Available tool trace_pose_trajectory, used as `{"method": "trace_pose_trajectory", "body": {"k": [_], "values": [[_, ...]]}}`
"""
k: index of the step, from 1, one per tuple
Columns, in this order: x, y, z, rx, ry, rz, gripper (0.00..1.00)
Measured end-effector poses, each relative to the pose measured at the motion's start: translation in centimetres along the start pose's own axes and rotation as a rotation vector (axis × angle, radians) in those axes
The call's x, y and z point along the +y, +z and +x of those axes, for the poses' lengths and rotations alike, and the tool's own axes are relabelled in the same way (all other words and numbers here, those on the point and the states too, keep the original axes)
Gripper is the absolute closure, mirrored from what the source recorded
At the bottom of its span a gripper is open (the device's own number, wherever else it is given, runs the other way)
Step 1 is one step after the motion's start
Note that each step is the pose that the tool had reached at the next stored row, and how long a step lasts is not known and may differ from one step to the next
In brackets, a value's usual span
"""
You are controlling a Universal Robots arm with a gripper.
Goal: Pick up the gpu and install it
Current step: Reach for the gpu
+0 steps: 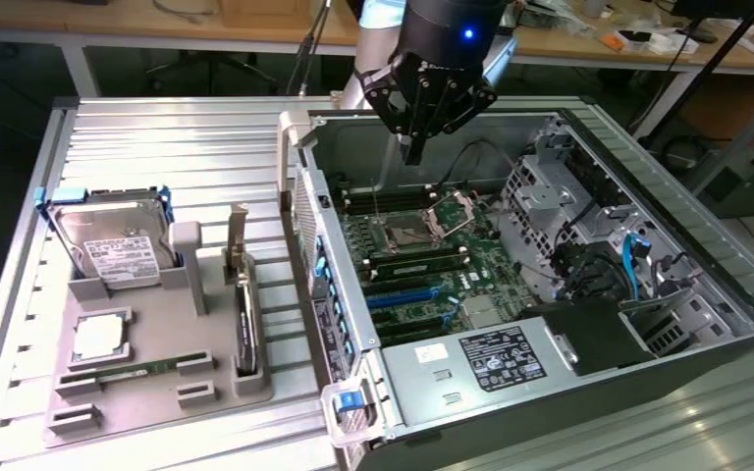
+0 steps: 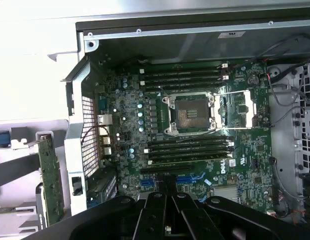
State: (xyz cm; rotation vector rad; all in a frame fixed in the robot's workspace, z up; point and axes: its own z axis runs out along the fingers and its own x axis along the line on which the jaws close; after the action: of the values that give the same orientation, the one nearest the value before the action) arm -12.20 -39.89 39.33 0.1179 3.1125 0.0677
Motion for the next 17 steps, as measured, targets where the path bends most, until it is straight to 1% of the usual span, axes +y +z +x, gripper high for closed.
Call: {"method": "trace_pose_trajectory", "body": {"k": [4, 8, 17], "values": [[0.0, 0.0, 0.0, 0.0, 0.0, 0.0, 0.89], [-0.03, -0.01, 0.4, 0.0, 0.0, 0.0001, 0.89], [-0.13, -0.05, 1.8, 0.0, 0.0, 0.0001, 0.89]]}}
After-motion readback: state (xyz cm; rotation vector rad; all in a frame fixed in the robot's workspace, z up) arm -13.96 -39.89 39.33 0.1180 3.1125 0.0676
